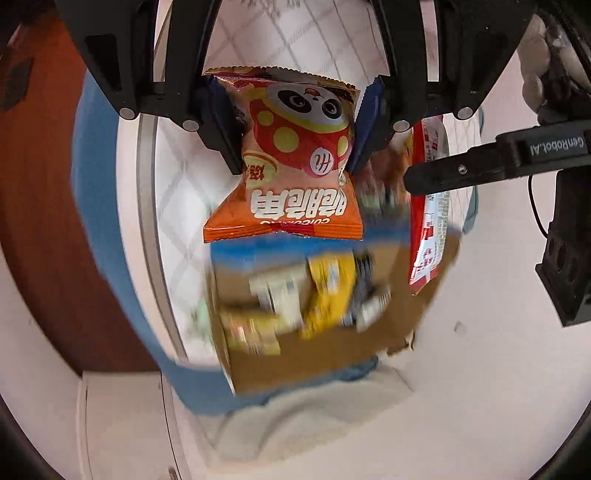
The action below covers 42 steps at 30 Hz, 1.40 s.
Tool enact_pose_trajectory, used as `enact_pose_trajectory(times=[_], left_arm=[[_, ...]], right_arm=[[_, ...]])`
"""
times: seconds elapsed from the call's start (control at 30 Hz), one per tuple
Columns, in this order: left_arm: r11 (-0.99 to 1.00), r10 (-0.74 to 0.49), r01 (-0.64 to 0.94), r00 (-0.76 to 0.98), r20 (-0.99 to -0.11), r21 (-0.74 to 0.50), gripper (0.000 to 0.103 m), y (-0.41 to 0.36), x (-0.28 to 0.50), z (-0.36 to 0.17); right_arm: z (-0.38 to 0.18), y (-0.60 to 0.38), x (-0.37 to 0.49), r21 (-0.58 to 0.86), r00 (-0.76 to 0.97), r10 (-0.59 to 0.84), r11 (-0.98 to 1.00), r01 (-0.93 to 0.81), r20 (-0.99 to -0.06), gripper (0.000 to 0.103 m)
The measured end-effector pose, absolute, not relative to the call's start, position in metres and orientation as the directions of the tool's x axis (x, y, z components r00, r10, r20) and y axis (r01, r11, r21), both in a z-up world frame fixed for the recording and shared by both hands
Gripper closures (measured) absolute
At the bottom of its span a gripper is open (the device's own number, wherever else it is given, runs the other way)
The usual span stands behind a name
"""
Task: Organize snacks
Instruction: 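Place both packets into the box and open both tools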
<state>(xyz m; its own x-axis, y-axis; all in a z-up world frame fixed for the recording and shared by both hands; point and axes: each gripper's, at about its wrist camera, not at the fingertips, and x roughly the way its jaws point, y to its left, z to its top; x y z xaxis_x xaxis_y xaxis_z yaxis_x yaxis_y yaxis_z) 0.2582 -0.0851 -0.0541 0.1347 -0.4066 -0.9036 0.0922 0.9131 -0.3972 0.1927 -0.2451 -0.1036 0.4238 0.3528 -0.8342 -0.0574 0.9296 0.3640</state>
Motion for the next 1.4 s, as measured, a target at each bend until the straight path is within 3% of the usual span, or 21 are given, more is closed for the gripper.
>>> enact_pose_trajectory(times=[0.2,0.37,0.7,0.8,0.87,0.93,1.0,1.07,1.13,1.4], left_arm=[[0.932,-0.363,0.083,0.164,-0.917,-0.354,0.059,-0.097,0.334,-0.052],[0.941,-0.339,0.036,0.103,-0.935,-0.337,0.06,-0.099,0.379,-0.086],[0.943,-0.333,0.005,0.016,-0.943,-0.333,0.059,-0.11,0.401,-0.152],[0.936,-0.352,-0.006,-0.011,-0.936,-0.352,0.058,-0.11,0.4,-0.161],[0.936,-0.351,-0.001,-0.03,-0.936,-0.351,0.057,-0.112,0.4,-0.166],[0.945,-0.325,0.019,-0.015,-0.946,-0.325,0.044,-0.114,0.399,-0.166],[0.957,-0.29,0.035,0.008,-0.957,-0.289,0.015,-0.114,0.398,-0.163],[0.961,-0.275,0.038,0.028,-0.961,-0.274,0.014,-0.112,0.398,-0.16],[0.963,-0.268,0.037,0.038,-0.963,-0.266,0.013,-0.109,0.397,-0.157],[0.972,-0.235,0.048,0.107,-0.966,-0.231,0.013,-0.094,0.378,-0.146]], right_arm=[[-0.088,-0.238,0.264,0.322,0.453,0.315,0.944,-0.063,-0.834,0.044],[-0.109,-0.233,0.299,0.288,0.4,0.283,0.956,-0.049,-0.872,0.044],[-0.153,-0.23,0.323,0.323,0.321,0.306,0.946,0.0,-0.896,0.044],[-0.159,-0.229,0.327,0.326,0.306,0.308,0.945,0.007,-0.901,0.042],[-0.164,-0.231,0.33,0.324,0.29,0.305,0.946,0.02,-0.907,0.034],[-0.166,-0.232,0.33,0.307,0.288,0.286,0.951,0.03,-0.914,0.017],[-0.166,-0.233,0.33,0.301,0.283,0.279,0.953,0.037,-0.918,0.014],[-0.167,-0.233,0.331,0.293,0.277,0.272,0.955,0.036,-0.922,0.014],[-0.165,-0.232,0.33,0.264,0.274,0.246,0.964,0.033,-0.93,0.006],[-0.157,-0.232,0.319,0.229,0.285,0.213,0.973,0.025,-0.935,0.006]])
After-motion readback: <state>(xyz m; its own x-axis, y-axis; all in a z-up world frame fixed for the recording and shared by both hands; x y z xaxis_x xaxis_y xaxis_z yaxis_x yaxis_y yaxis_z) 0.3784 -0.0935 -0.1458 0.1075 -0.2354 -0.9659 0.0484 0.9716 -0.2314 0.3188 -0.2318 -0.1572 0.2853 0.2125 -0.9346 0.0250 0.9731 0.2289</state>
